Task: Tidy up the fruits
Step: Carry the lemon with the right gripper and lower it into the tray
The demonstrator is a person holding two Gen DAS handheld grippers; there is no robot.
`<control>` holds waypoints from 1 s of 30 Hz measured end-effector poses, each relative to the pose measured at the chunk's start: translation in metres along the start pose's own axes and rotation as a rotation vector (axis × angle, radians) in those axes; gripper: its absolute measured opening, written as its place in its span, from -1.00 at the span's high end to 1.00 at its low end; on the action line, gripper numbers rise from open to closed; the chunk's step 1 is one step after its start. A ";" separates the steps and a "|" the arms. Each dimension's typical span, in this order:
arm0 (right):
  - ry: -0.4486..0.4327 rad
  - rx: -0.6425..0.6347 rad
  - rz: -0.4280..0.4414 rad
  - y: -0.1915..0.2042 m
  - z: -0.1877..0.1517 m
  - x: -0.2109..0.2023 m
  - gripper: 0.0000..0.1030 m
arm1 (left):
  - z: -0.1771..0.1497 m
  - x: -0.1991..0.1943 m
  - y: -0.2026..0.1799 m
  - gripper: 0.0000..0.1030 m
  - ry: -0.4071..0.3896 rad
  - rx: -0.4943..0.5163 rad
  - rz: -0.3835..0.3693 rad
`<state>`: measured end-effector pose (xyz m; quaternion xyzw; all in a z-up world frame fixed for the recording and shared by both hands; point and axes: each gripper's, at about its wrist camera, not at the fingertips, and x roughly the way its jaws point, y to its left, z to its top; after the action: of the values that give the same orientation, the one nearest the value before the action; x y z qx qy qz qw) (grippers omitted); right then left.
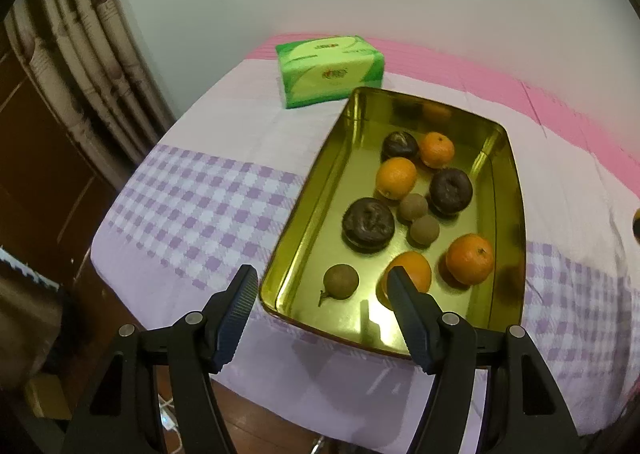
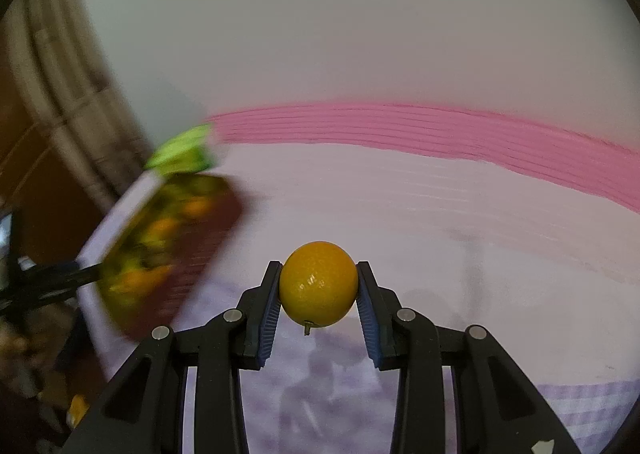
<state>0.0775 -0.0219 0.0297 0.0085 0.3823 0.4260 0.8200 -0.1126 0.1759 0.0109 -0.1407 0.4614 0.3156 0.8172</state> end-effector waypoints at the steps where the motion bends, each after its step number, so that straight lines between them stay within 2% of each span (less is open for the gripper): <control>1: 0.001 -0.017 0.036 0.016 0.002 0.000 0.36 | 0.001 -0.001 0.002 -0.31 -0.004 -0.006 0.004; 6: 0.029 -0.120 0.168 0.089 0.005 0.008 0.36 | 0.003 -0.006 0.010 -0.38 -0.024 -0.033 0.024; 15: 0.128 -0.231 0.237 0.162 -0.006 0.055 0.35 | 0.006 -0.008 0.022 -0.55 -0.042 -0.066 0.049; 22: 0.190 -0.270 0.216 0.183 -0.013 0.090 0.35 | 0.009 -0.008 0.027 -0.64 -0.045 -0.085 0.045; 30: 0.230 -0.270 0.208 0.184 -0.020 0.103 0.35 | 0.008 -0.008 0.025 -0.65 -0.041 -0.071 0.049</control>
<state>-0.0270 0.1615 0.0145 -0.1109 0.4099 0.5539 0.7162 -0.1261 0.1964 0.0232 -0.1515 0.4363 0.3545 0.8130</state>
